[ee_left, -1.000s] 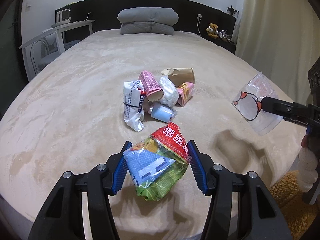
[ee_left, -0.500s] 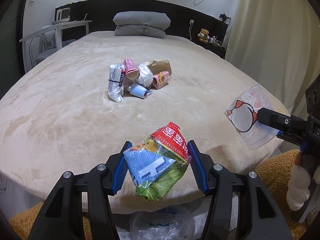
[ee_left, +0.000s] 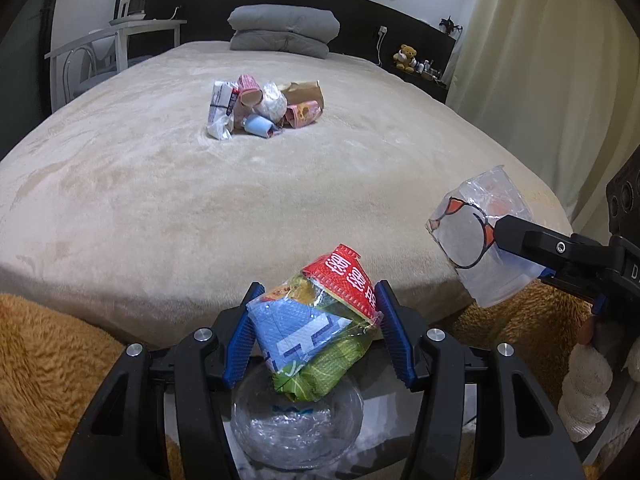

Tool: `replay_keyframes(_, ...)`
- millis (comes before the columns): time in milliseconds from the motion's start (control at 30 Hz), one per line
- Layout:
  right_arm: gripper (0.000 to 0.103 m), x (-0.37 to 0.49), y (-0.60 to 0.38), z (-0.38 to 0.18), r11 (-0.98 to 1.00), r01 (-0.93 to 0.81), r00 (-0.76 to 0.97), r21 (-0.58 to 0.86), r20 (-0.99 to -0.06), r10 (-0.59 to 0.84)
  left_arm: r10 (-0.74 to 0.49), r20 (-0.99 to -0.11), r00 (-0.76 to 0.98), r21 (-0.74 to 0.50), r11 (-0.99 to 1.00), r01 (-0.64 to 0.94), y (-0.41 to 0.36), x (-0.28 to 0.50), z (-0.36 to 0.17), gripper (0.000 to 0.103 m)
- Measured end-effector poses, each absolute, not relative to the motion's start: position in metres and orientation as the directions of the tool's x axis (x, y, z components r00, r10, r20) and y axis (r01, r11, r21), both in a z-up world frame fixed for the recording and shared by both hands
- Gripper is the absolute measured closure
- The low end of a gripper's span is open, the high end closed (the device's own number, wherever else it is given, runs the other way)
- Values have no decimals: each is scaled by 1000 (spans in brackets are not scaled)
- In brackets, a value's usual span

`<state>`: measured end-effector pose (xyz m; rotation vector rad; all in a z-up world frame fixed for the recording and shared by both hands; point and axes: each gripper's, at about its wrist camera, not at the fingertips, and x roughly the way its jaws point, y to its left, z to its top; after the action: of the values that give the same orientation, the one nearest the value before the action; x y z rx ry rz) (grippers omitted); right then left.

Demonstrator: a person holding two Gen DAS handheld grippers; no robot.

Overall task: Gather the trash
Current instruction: 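Carry the wrapper and cup down to the clear bin and release both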

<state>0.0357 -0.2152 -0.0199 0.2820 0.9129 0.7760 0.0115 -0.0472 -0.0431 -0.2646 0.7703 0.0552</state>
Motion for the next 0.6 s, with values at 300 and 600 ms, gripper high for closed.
replay_keyframes(300,37,33,-212,-49,755,-376,278,537,-712,645,-103,-772,627,-267,948,-173,-58,-1,-70,48)
replay_keyframes(600,37,45,-196,-91,815,-289,125,502,-824,552,-157,-876,456,-313,904,-290,-36,21,-117,48)
